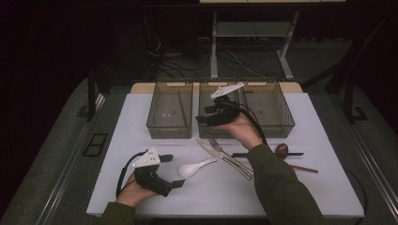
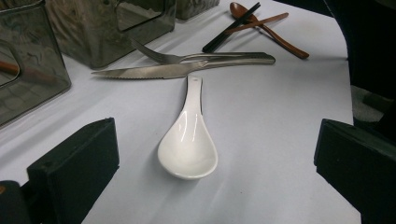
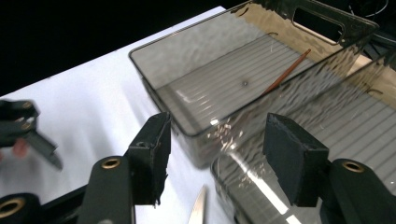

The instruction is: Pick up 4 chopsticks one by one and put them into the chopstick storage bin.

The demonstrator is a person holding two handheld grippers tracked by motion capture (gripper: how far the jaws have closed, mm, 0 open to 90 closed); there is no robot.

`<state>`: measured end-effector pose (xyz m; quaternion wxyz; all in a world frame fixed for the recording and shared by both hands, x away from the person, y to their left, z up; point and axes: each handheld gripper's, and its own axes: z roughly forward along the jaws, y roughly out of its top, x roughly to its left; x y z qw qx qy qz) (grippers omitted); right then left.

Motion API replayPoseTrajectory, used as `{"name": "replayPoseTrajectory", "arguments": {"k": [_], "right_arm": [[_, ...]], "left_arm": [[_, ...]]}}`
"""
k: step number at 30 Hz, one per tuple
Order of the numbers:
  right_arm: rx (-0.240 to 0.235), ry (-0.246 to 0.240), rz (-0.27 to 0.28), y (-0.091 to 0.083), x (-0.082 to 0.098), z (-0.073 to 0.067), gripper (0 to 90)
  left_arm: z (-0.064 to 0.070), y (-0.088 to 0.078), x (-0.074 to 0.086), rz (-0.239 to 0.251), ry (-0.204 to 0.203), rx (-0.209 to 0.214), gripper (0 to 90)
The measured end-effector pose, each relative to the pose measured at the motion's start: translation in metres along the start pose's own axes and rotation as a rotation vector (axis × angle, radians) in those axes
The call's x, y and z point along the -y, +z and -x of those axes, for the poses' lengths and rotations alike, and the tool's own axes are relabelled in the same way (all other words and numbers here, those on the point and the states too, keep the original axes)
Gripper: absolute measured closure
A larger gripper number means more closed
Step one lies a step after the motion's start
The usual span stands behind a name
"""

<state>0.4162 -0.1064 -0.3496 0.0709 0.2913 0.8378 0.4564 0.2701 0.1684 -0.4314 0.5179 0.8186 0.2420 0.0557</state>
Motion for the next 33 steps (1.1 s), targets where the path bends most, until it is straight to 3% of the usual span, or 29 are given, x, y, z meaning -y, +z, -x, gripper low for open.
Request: {"name": "replayPoseTrajectory", "arguments": {"k": [11, 17, 29, 33], "right_arm": [[-0.009, -0.029, 0.033, -0.040, 0.028, -0.003, 38.3], [-0.023, -0.055, 0.013, -0.055, 0.044, -0.004, 37.2], [-0.054, -0.035, 0.036, -0.082, 0.085, 0.003, 37.2], [-0.058, -0.028, 0.043, -0.099, 0.108, 0.004, 38.7]], "left_arm": [[-0.003, 0.001, 0.001, -0.004, 0.023, 0.001, 0.0], [-0.001, 0.001, 0.002, -0.019, 0.034, 0.001, 0.0], [0.000, 0.001, 0.002, -0.019, 0.037, 0.004, 0.0], [0.001, 0.000, 0.002, -0.020, 0.035, -0.002, 0.0]]}}
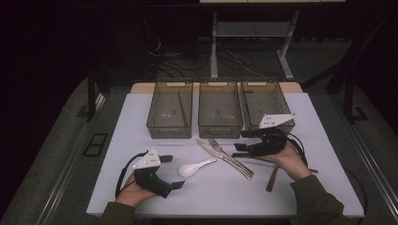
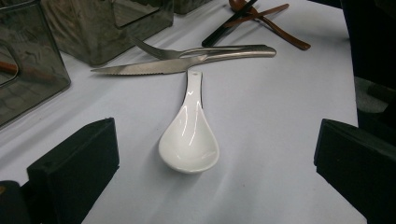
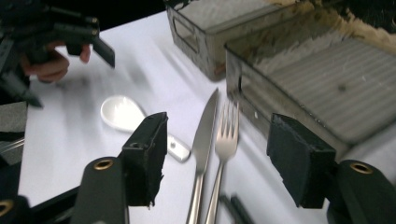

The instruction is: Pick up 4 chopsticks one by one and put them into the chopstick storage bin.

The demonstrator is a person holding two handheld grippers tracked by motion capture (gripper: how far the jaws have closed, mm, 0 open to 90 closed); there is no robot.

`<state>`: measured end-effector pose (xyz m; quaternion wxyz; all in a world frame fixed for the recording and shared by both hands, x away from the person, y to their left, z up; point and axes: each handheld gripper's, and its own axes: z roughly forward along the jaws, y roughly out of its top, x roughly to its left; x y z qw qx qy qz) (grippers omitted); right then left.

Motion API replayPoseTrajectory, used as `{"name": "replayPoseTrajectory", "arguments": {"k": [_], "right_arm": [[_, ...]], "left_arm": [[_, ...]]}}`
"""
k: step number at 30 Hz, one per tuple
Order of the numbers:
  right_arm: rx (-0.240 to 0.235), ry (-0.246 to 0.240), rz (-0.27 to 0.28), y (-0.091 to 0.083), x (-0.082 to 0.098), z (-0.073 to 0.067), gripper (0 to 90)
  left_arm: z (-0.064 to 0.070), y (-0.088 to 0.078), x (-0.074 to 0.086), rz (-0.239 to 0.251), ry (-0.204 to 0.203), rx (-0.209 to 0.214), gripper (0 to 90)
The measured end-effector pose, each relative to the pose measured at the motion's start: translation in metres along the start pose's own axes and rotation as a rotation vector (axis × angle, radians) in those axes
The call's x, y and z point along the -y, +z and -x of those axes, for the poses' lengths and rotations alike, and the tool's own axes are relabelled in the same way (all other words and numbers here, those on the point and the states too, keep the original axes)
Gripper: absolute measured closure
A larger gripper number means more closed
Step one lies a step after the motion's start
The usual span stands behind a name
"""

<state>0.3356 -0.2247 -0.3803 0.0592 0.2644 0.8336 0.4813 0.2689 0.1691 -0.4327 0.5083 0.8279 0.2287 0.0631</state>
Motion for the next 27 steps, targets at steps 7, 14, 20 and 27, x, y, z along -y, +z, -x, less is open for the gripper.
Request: {"name": "replayPoseTrajectory", "arguments": {"k": [7, 14, 20, 27], "right_arm": [[0.040, 0.020, -0.016, -0.028, 0.024, 0.003, 40.7], [0.059, 0.044, -0.030, -0.049, 0.044, 0.005, 42.0], [0.094, 0.045, -0.060, -0.061, 0.060, 0.007, 44.9], [0.144, 0.093, -0.081, -0.083, 0.082, 0.015, 48.0]], "left_arm": [[0.001, -0.001, 0.000, 0.003, -0.002, 0.004, 0.0], [0.001, -0.001, -0.001, 0.008, -0.007, 0.005, 0.0], [0.001, -0.001, 0.000, 0.008, -0.010, 0.005, 0.0], [0.001, -0.002, -0.001, 0.012, -0.015, 0.003, 0.0]]}}
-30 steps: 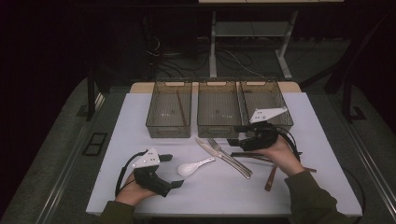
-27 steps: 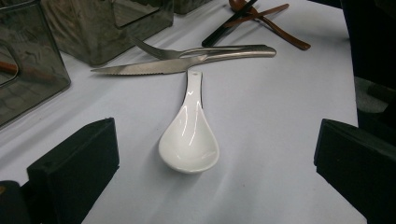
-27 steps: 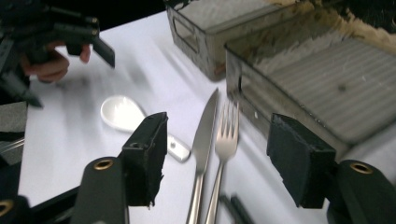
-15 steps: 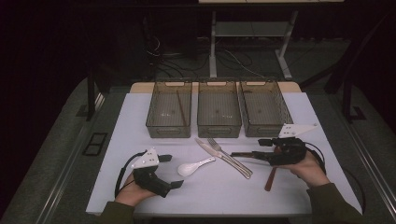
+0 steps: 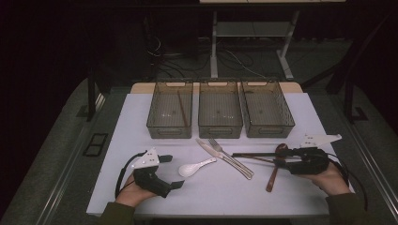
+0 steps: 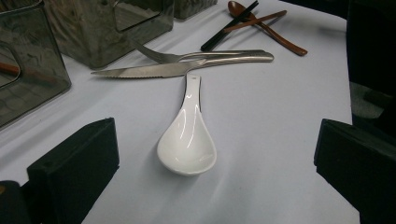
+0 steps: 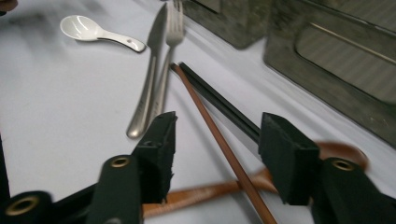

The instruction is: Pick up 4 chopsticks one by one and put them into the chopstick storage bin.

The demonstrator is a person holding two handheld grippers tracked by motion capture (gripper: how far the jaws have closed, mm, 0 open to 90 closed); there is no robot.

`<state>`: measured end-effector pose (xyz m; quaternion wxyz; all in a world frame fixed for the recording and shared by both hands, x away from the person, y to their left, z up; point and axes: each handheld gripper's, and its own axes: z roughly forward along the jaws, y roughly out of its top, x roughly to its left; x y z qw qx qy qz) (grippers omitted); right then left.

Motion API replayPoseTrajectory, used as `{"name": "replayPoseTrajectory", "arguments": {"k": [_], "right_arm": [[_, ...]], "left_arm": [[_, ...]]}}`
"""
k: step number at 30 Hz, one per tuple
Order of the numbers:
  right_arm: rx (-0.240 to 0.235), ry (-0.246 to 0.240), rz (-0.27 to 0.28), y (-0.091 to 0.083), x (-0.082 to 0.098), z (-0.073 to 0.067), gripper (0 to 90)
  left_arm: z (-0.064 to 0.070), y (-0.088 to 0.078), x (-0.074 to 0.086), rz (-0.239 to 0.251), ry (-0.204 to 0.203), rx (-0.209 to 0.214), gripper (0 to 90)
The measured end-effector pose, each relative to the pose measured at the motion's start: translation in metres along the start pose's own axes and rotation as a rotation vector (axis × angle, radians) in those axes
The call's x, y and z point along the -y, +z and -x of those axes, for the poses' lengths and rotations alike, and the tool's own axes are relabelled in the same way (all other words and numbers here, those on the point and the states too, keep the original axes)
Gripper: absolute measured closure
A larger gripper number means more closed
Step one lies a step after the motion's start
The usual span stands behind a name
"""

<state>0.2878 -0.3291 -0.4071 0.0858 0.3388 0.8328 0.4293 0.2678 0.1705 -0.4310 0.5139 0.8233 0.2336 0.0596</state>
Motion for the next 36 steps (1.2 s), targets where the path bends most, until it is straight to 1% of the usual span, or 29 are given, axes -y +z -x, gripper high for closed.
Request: {"name": "replayPoseTrajectory", "arguments": {"k": [3, 4, 5, 6, 7, 8, 9, 10, 11, 12, 13, 15, 17, 21, 25, 33, 34, 36], "right_arm": [[0.022, 0.005, -0.012, -0.008, 0.008, 0.005, 51.5], [0.022, 0.005, -0.012, -0.008, 0.008, 0.005, 51.5], [0.039, -0.006, -0.030, -0.010, 0.014, 0.008, 54.1], [0.039, -0.006, -0.030, -0.010, 0.014, 0.008, 54.1], [0.048, -0.008, -0.054, -0.011, 0.019, 0.009, 57.4], [0.051, -0.015, -0.068, -0.010, 0.021, 0.011, 58.3], [0.051, -0.015, -0.068, -0.010, 0.021, 0.011, 58.3], [0.069, -0.027, -0.093, -0.009, 0.025, 0.014, 59.4], [0.071, -0.023, -0.106, -0.009, 0.027, 0.017, 59.7], [0.073, -0.023, -0.110, -0.008, 0.028, 0.018, 60.2], [0.074, -0.012, -0.114, -0.008, 0.028, 0.021, 60.3], [0.082, -0.016, -0.121, -0.007, 0.029, 0.023, 60.9], [0.075, -0.014, -0.130, -0.005, 0.030, 0.025, 62.0], [0.067, -0.033, -0.150, 0.000, 0.031, 0.026, 64.8], [0.056, -0.047, -0.173, 0.004, 0.031, 0.026, 66.5], [0.041, -0.065, -0.195, 0.009, 0.033, 0.028, 68.3], [0.041, -0.076, -0.204, 0.011, 0.034, 0.028, 68.7], [0.042, -0.082, -0.207, 0.012, 0.034, 0.028, 69.5]], "left_arm": [[0.001, 0.000, 0.000, -0.001, 0.006, 0.002, 0.0], [0.001, 0.000, 0.000, -0.001, 0.004, 0.001, 0.0], [0.001, 0.000, 0.000, -0.001, 0.004, -0.001, 0.0], [0.001, 0.000, 0.000, 0.001, 0.003, -0.003, 0.0], [0.001, -0.001, -0.001, 0.001, 0.003, -0.004, 0.0], [0.001, -0.001, -0.001, 0.000, 0.005, -0.003, 0.0], [0.002, 0.000, -0.001, -0.003, 0.006, -0.003, 0.0], [0.002, 0.000, 0.000, -0.005, 0.008, -0.001, 0.0], [0.002, 0.000, 0.000, -0.005, 0.008, -0.001, 0.0], [0.002, 0.000, 0.000, -0.005, 0.007, -0.001, 0.0], [0.002, 0.000, 0.000, -0.005, 0.007, -0.001, 0.0], [0.002, 0.000, 0.000, -0.009, 0.006, -0.004, 0.0], [0.002, 0.000, 0.000, -0.010, 0.007, -0.004, 0.0], [0.002, 0.001, -0.001, -0.012, 0.018, -0.002, 0.0], [0.002, 0.001, 0.000, -0.011, 0.011, -0.001, 0.0], [0.002, 0.002, 0.000, -0.016, 0.011, 0.001, 0.0], [0.002, 0.002, 0.000, -0.018, 0.012, 0.001, 0.0], [0.003, 0.002, 0.000, -0.019, 0.012, 0.002, 0.0]]}}
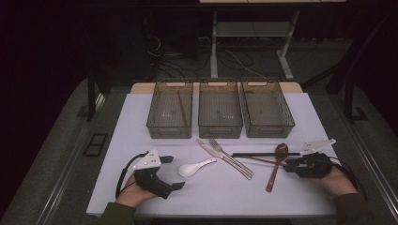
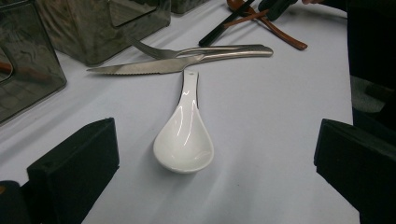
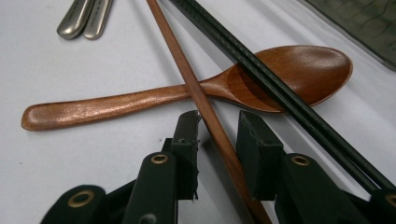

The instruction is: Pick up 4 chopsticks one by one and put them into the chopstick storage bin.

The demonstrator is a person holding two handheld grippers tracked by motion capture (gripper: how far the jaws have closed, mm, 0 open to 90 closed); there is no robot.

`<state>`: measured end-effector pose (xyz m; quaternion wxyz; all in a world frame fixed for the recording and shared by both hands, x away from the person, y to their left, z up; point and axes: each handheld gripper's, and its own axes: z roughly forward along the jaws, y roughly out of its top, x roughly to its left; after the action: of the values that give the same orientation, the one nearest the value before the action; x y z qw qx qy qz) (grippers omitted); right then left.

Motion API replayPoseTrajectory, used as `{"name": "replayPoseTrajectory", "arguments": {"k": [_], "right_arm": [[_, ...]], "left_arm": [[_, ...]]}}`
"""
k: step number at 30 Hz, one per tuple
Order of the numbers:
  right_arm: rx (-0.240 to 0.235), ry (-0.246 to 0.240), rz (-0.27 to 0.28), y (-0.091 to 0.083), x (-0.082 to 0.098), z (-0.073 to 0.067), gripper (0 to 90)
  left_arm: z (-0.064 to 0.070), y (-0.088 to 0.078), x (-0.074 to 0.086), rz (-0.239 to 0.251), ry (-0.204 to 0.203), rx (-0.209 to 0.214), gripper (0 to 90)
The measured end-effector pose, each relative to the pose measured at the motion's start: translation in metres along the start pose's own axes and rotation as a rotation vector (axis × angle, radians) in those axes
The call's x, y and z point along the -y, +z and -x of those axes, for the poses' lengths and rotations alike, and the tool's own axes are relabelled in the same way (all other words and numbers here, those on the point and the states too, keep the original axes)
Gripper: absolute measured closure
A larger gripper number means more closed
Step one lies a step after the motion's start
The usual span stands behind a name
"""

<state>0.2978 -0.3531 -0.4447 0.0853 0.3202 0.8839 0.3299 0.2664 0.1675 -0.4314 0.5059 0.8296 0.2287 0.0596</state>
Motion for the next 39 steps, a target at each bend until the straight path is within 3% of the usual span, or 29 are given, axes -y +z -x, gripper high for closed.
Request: {"name": "replayPoseTrajectory", "arguments": {"k": [20, 39], "right_arm": [[-0.040, -0.011, -0.004, -0.0014, 0.0013, 0.0006, 82.2], [-0.052, -0.007, 0.010, -0.0042, 0.0001, -0.0003, 82.9]], "left_arm": [[-0.0001, 0.0001, 0.0001, -0.005, 0.000, 0.002, 0.0], [0.0000, 0.0004, 0.0001, -0.006, 0.001, 0.004, 0.0]]}}
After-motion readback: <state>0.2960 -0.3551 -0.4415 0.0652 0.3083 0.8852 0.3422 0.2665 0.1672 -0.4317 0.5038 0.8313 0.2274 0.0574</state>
